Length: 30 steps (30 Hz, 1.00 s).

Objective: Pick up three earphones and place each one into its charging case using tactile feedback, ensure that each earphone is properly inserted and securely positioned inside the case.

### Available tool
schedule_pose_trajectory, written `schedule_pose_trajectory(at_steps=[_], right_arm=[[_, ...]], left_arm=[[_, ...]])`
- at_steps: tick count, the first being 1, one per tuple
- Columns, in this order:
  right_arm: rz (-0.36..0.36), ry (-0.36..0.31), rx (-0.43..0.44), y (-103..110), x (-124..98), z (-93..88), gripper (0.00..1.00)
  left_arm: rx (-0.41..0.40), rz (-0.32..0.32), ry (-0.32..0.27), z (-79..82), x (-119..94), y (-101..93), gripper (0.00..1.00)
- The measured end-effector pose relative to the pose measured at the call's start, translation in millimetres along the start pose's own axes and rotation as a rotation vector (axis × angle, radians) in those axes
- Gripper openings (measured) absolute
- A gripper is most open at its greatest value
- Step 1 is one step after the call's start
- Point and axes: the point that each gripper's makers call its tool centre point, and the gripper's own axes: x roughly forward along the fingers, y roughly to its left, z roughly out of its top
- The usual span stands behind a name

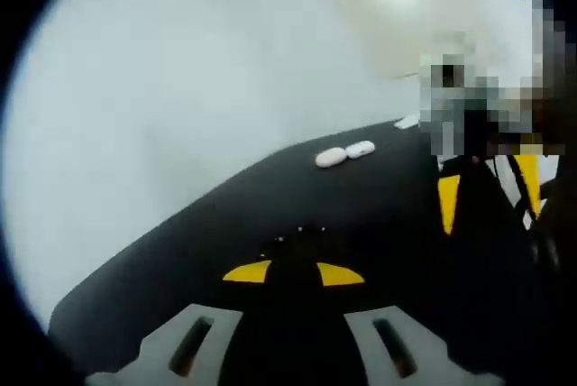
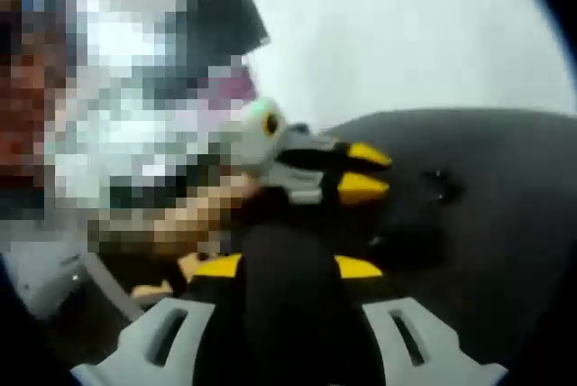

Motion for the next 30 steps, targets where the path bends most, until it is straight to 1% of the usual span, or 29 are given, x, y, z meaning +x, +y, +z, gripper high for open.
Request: schedule_pose_trajectory(at_steps=[1, 3, 5, 7, 8, 10, 12, 13, 14, 16, 18, 19, 20, 21, 22, 23, 24, 25, 26, 28, 30], right_arm=[[-0.016, 0.004, -0.006, -6.3, -5.6, 2.4, 0.37], [-0.075, 0.03, -0.034, -23.4, -17.3, 4.1, 0.34], [-0.148, 0.062, -0.088, -41.6, -28.0, 4.8, 0.33], [-0.195, 0.075, -0.12, -51.4, -31.6, 4.3, 0.33], [-0.199, 0.078, -0.136, -52.8, -30.7, 2.3, 0.34], [-0.187, 0.093, -0.136, -53.9, -25.3, -5.3, 0.39], [-0.169, 0.112, -0.15, -54.4, -17.7, -12.5, 0.43], [-0.169, 0.117, -0.168, -55.4, -14.5, -14.1, 0.44], [-0.175, 0.116, -0.187, -58.1, -11.0, -14.2, 0.45], [-0.182, 0.099, -0.201, -63.7, -7.7, -11.7, 0.46], [-0.166, 0.076, -0.18, -68.0, -7.5, -7.8, 0.48], [-0.156, 0.071, -0.174, -69.4, -9.3, -6.1, 0.48], [-0.146, 0.06, -0.171, -69.4, -10.2, -4.2, 0.48], [-0.122, 0.036, -0.164, -68.2, -11.4, -0.6, 0.48], [-0.103, 0.016, -0.137, -67.3, -13.0, 1.8, 0.48], [-0.103, -0.008, -0.071, -67.2, -14.4, 3.6, 0.48], [-0.084, -0.029, -0.046, -64.1, -14.5, 4.8, 0.48], [-0.06, -0.036, -0.055, -59.7, -14.4, 3.8, 0.48], [-0.056, -0.032, -0.07, -57.9, -13.9, 1.2, 0.48], [-0.07, -0.014, -0.145, -57.1, -9.9, -3.1, 0.48], [-0.085, 0.016, -0.162, -57.1, -5.9, -6.6, 0.49]], left_arm=[[-0.003, 0.003, -0.001, 0.0, 0.0, 1.4, 0.15], [-0.006, 0.006, -0.002, 0.1, 0.1, 1.4, 0.15], [-0.001, -0.005, -0.003, 0.1, 0.7, -0.2, 0.16], [0.008, -0.02, 0.002, -1.3, 0.9, -3.4, 0.16], [0.005, -0.043, 0.004, -1.7, 0.7, -7.6, 0.16], [-0.03, -0.076, -0.01, 0.5, -0.8, -11.8, 0.18], [-0.094, -0.139, -0.013, 1.2, -4.1, -18.7, 0.21], [-0.106, -0.147, -0.022, 3.2, -5.4, -17.9, 0.21], [-0.1, -0.141, -0.03, 4.6, -7.0, -15.4, 0.21], [-0.119, -0.157, -0.051, 7.8, -8.5, -16.3, 0.21], [-0.13, -0.183, -0.051, 7.2, -9.6, -19.3, 0.23], [-0.137, -0.212, -0.052, 6.0, -10.6, -23.5, 0.26], [-0.156, -0.254, -0.057, 6.7, -11.9, -30.8, 0.32], [-0.16, -0.263, -0.064, 8.5, -12.0, -32.6, 0.38], [-0.156, -0.27, -0.076, 10.9, -11.7, -34.3, 0.4], [-0.157, -0.276, -0.076, 10.7, -11.7, -35.8, 0.4], [-0.159, -0.28, -0.066, 8.7, -9.9, -37.5, 0.38], [-0.145, -0.272, -0.036, 3.0, -8.2, -37.2, 0.38], [-0.132, -0.258, -0.01, -1.8, -6.5, -36.0, 0.38], [-0.121, -0.238, 0.004, -5.0, -3.3, -34.1, 0.37], [-0.114, -0.212, 0.005, -6.0, -2.9, -29.4, 0.36]])
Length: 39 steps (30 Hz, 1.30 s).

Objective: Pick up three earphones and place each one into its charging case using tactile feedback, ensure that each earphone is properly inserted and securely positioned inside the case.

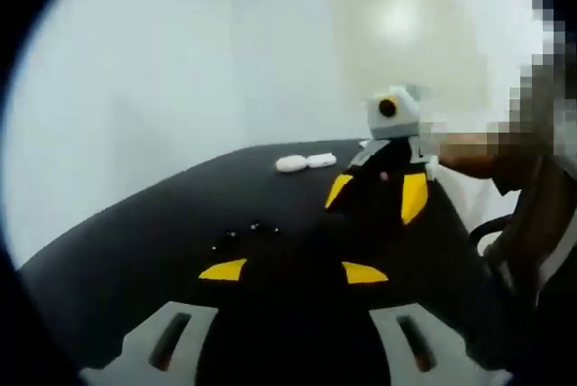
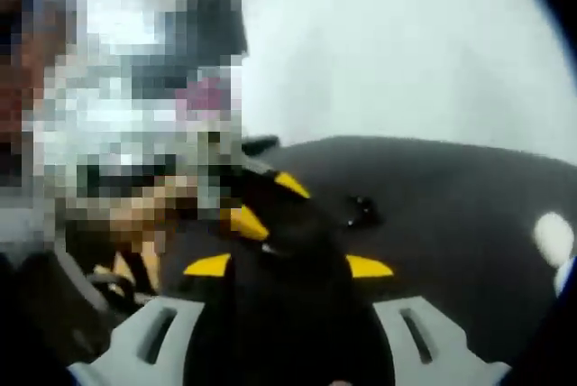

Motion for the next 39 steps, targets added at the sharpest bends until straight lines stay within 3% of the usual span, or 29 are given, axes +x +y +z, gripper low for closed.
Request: schedule_pose_trajectory(at_steps=[5, 6, 9, 11, 15, 18, 21, 22, 23, 24, 28, 30, 34, 36, 37, 39], right_arm=[[0.042, 0.047, -0.015, 10.3, 10.8, 2.3, 0.52], [0.058, 0.085, -0.006, 16.5, 9.9, -3.0, 0.5], [0.04, 0.113, -0.042, 25.5, 2.5, -8.5, 0.41], [0.085, 0.129, -0.043, 35.9, -5.7, -11.2, 0.36], [0.123, 0.129, -0.016, 37.6, -14.1, -10.7, 0.36], [0.075, 0.11, -0.014, 18.1, -15.0, -6.7, 0.36], [0.074, 0.098, 0.005, 5.3, -11.3, -7.4, 0.37], [0.05, 0.112, 0.016, -3.6, -9.1, -13.2, 0.33], [0.051, 0.049, -0.01, -8.7, -6.9, -6.0, 0.3], [0.068, 0.062, 0.009, -10.1, -7.5, -8.2, 0.28], [0.186, 0.016, 0.253, -1.1, -9.5, 3.6, 0.37], [0.188, 0.012, 0.351, -8.8, -4.8, 8.9, 0.37], [0.154, 0.026, 0.283, -24.9, 8.7, 13.4, 0.37], [0.194, 0.058, 0.231, -24.4, 17.1, 9.8, 0.35], [0.22, 0.044, 0.213, -23.0, 21.7, 12.6, 0.34], [0.259, 0.05, 0.254, -17.6, 27.4, 13.8, 0.34]], left_arm=[[-0.009, 0.081, -0.009, 0.1, -2.1, 18.4, 0.36], [-0.01, 0.091, -0.016, 0.9, -2.7, 20.1, 0.36], [0.02, 0.12, -0.018, 0.2, -3.2, 24.0, 0.32], [0.048, 0.133, 0.004, -2.5, -3.3, 26.2, 0.32], [-0.026, 0.041, -0.078, 11.2, -7.6, 13.5, 0.32], [0.022, -0.004, -0.07, 10.8, -3.8, 2.5, 0.33], [0.034, -0.051, -0.03, 3.7, -0.7, -9.6, 0.33], [0.027, -0.1, -0.029, 3.3, -0.2, -18.8, 0.34], [0.006, -0.151, -0.037, 5.3, -0.3, -29.2, 0.36], [-0.055, -0.193, -0.047, 8.5, -1.0, -36.9, 0.39], [-0.162, -0.239, -0.056, 15.1, -3.0, -38.8, 0.38], [-0.212, -0.299, -0.053, 17.0, -4.7, -45.5, 0.37], [-0.162, -0.269, 0.009, 4.0, 0.2, -48.5, 0.28], [-0.163, -0.265, 0.02, 2.1, 0.6, -48.5, 0.26], [-0.162, -0.263, 0.021, 1.8, 0.4, -48.5, 0.26], [-0.169, -0.268, 0.021, 1.8, 0.5, -48.8, 0.27]])
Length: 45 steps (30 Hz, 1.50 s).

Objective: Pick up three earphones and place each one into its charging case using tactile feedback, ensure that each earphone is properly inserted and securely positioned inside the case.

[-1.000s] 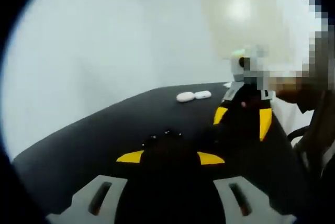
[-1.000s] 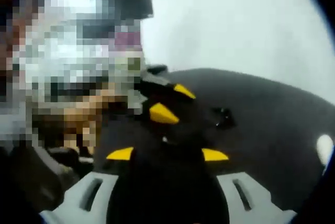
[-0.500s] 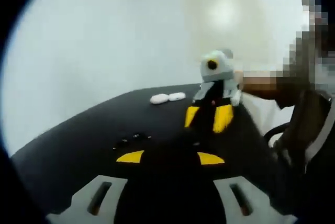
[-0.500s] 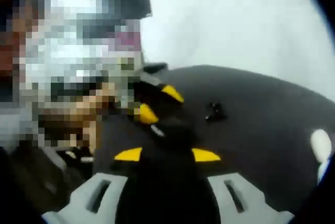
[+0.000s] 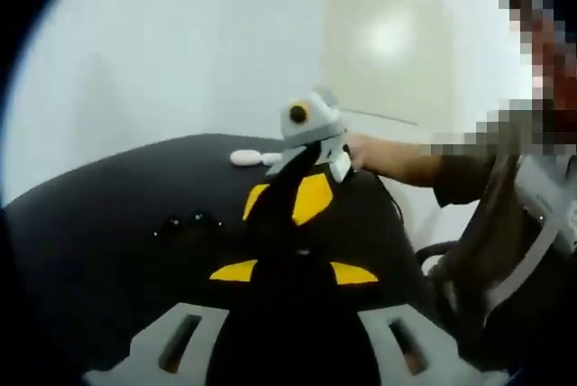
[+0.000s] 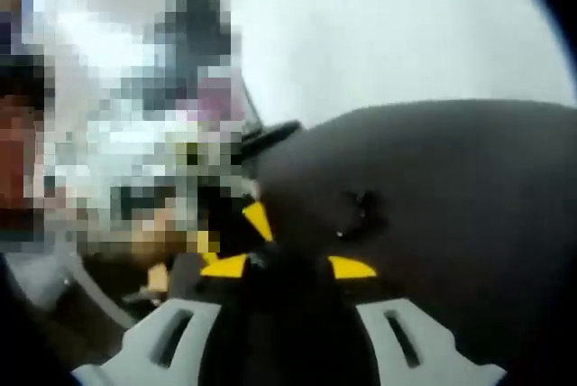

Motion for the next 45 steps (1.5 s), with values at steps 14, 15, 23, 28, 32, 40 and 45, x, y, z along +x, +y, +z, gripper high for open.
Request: schedule_pose_trajectory(at_steps=[14, 15, 23, 28, 32, 40, 45], right_arm=[[-0.061, -0.034, -0.817, 44.2, -4.4, 5.1, 0.22], [-0.066, -0.032, -0.86, 45.2, -4.8, 4.4, 0.22], [-0.077, -0.06, -0.909, 48.9, -13.5, 5.9, 0.17], [-0.018, -0.027, -0.591, 29.0, -16.7, -7.8, 0.26], [0.103, 0.056, -0.55, 35.7, -5.8, -23.4, 0.23], [0.17, 0.014, -0.496, 34.0, 0.6, -14.6, 0.18], [0.157, 0.004, -0.506, 34.8, 2.1, -13.5, 0.18]], left_arm=[[0.028, -0.013, 0.002, -1.3, 1.7, -4.8, 0.26], [0.058, -0.012, 0.005, -1.4, 1.7, -6.1, 0.24], [0.141, -0.009, 0.021, -0.3, 5.5, -9.6, 0.14], [0.152, -0.014, 0.019, 0.0, 4.5, -8.9, 0.14], [0.148, -0.017, 0.02, 0.1, 4.7, -7.2, 0.14], [0.169, -0.021, -0.05, 12.6, 1.4, -10.5, 0.25], [0.128, 0.001, -0.142, 30.6, -4.6, -4.8, 0.22]])
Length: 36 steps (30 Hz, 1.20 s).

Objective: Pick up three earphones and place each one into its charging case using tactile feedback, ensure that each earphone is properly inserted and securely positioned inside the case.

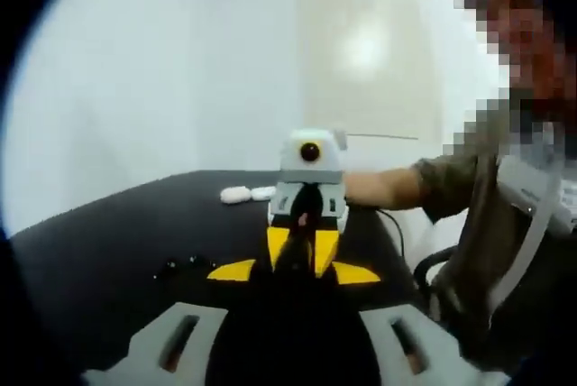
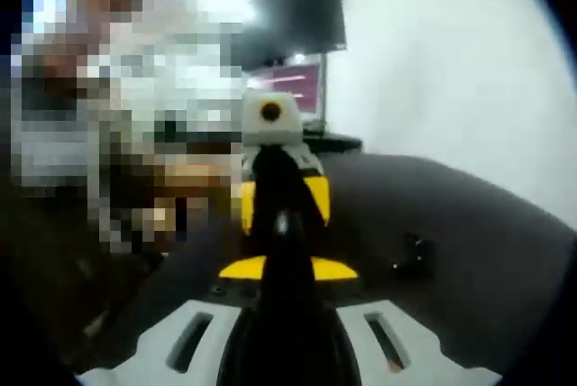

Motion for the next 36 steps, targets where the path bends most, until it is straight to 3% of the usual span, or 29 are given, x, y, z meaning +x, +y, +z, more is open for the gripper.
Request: schedule_pose_trajectory(at_steps=[1, 7, 14, 16, 17, 18, 19, 21, 24, 27, 30, 32, 34, 36], right_arm=[[0.001, 0.0, -0.005, 1.1, 0.0, -0.2, 0.18], [-0.014, -0.001, -0.026, 0.6, -1.6, -1.0, 0.18], [-0.035, 0.002, -0.156, 1.3, -1.5, -0.7, 0.18], [-0.045, 0.001, -0.171, -0.8, -1.7, -0.4, 0.18], [-0.044, 0.004, -0.173, -0.9, -1.6, -1.2, 0.18], [-0.027, -0.001, -0.178, 2.0, -1.6, -0.7, 0.18], [0.008, -0.011, -0.169, 10.1, -0.9, 1.2, 0.18], [-0.007, -0.007, -0.146, 6.4, -3.7, 2.9, 0.18], [-0.005, -0.011, -0.107, 5.5, -5.6, 4.6, 0.18], [-0.016, -0.012, -0.075, 0.4, -6.6, 3.9, 0.18], [-0.028, -0.011, -0.052, -2.2, -7.3, 3.6, 0.18], [-0.03, -0.01, -0.05, -1.6, -6.6, 2.8, 0.18], [-0.031, -0.009, -0.052, -1.6, -5.7, 1.8, 0.18], [-0.033, -0.009, -0.046, -1.8, -5.7, 1.8, 0.18]], left_arm=[[0.037, -0.003, 0.0, 0.4, 2.8, -1.4, 0.19], [-0.048, -0.035, 0.033, -1.7, 8.1, -4.9, 0.15], [-0.308, -0.102, 0.074, 1.2, 8.3, -2.0, 0.13], [-0.295, -0.101, 0.059, 2.2, 9.3, -1.9, 0.14], [-0.263, -0.092, 0.012, 8.7, 10.1, 1.5, 0.14], [-0.239, -0.036, -0.031, 14.6, 8.5, 10.4, 0.12], [-0.181, 0.033, -0.03, 14.7, 5.5, 22.9, 0.12], [-0.207, 0.008, -0.033, 16.1, 1.1, 22.7, 0.15], [-0.178, 0.01, -0.033, 18.1, -5.8, 27.4, 0.13], [-0.266, -0.062, -0.047, 19.7, -12.3, 22.3, 0.15], [-0.262, -0.033, -0.023, 5.7, -14.3, 24.1, 0.11], [-0.185, 0.015, 0.002, 3.9, -13.5, 25.6, 0.08], [-0.211, -0.021, -0.042, 10.2, -11.5, 15.9, 0.09], [-0.235, -0.05, -0.014, 5.1, -10.2, 11.5, 0.14]])
